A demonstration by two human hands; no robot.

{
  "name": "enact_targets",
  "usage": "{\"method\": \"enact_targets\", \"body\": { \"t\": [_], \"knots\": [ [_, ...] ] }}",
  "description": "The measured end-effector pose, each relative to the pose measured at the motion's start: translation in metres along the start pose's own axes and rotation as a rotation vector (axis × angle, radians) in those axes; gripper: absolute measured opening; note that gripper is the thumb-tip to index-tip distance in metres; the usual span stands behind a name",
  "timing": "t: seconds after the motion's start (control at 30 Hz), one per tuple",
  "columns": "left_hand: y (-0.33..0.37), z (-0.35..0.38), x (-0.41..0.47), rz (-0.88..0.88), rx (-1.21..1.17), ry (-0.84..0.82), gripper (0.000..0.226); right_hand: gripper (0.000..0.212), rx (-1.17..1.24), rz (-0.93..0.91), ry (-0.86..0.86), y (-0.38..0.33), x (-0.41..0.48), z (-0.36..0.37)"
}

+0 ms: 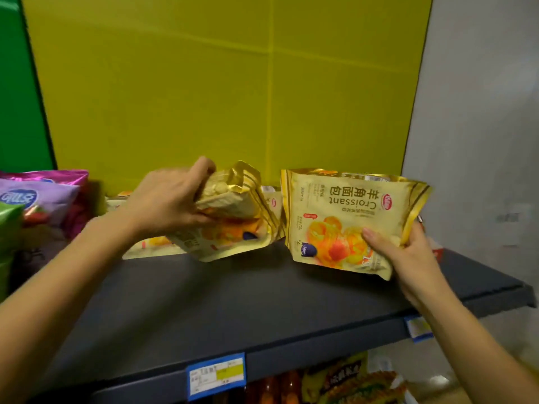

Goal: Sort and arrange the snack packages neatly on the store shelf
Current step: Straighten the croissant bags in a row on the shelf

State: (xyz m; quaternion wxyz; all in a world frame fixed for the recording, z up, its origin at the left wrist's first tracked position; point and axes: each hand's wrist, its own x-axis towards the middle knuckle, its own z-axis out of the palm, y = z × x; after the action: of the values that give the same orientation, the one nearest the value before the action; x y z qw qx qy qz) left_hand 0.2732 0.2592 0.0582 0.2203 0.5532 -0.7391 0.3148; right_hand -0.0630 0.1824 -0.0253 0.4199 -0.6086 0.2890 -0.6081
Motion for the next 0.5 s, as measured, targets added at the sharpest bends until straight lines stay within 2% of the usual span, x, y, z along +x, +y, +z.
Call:
{"method": "enact_targets", "body": {
  "t": [0.23, 0.27, 0.37, 0.4, 0.5],
  "knots": [
    [-0.05, 0.0, -0.037, -0.227, -0.051, -0.333, 0.082, 0.084, 0.086, 0.111, -0.174, 0.046, 0.04, 0.068],
    [-0.055, 0.005, -0.037, -0.238, -0.048, -0.378, 0.08, 0.087, 0.075, 0.139, -0.192, 0.053, 0.046, 0.074],
    [-0.07, 0.024, -0.029, -0.191, 0.029, -0.476, 0.071, 0.125, 0.021, 0.259, -0.275, 0.069, 0.062, 0.081],
    [-0.074, 0.028, -0.027, -0.179, 0.063, -0.493, 0.072, 0.131, 0.006, 0.287, -0.302, 0.073, 0.067, 0.08],
    [-0.085, 0.034, -0.024, -0.165, 0.161, -0.508, 0.08, 0.121, -0.056, 0.336, -0.374, 0.079, 0.081, 0.076]
  ]
}}
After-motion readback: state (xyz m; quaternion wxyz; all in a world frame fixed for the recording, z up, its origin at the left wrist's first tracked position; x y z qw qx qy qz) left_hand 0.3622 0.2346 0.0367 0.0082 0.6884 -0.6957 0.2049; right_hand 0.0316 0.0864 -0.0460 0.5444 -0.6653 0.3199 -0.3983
